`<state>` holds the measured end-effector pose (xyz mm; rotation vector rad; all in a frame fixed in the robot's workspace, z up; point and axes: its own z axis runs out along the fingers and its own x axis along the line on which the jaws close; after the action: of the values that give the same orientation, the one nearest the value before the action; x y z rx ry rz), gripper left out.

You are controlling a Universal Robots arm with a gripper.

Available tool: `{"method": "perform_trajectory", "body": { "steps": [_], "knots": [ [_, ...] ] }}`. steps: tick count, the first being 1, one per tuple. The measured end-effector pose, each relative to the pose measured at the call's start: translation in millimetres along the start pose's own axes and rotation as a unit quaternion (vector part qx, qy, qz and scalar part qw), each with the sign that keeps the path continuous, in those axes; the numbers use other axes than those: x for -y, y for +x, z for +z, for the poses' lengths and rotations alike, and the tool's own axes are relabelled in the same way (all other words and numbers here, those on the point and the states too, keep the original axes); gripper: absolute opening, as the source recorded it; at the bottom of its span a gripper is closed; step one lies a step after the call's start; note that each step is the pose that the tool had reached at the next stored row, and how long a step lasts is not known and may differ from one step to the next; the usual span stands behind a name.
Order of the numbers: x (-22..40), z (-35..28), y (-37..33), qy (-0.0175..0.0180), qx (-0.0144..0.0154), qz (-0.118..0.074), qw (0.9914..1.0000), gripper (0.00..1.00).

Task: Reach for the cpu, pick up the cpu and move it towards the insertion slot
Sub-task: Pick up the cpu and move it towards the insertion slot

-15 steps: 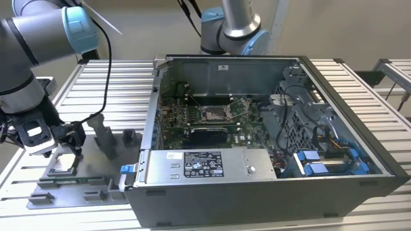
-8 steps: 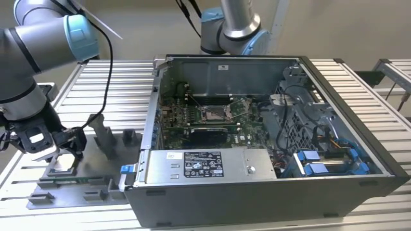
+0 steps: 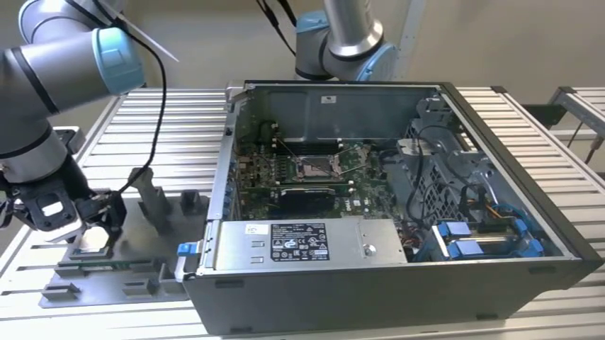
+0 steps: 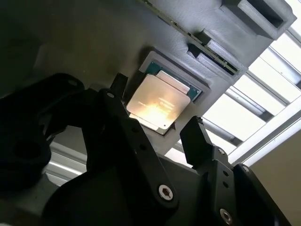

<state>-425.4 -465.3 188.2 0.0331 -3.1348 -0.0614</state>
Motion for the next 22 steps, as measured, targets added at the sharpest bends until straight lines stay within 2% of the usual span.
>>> {"method": "perform_trajectory", "body": {
  "steps": [6,13,14,20,22],
  "knots": [
    [2.3,3.0,0.1,-0.0003,0.0,0.0,1.0,1.0],
    [2.3,3.0,0.0,-0.0002,-0.0001,0.0,1.0,1.0],
    [2.3,3.0,0.1,-0.0002,-0.0001,0.0,1.0,0.0],
    [2.6,2.4,0.0,-0.0009,-0.0001,0.001,1.0,0.0],
    [2.4,-5.2,0.1,-0.0018,0.0002,0.004,0.99999,0.0]
  ]
}}
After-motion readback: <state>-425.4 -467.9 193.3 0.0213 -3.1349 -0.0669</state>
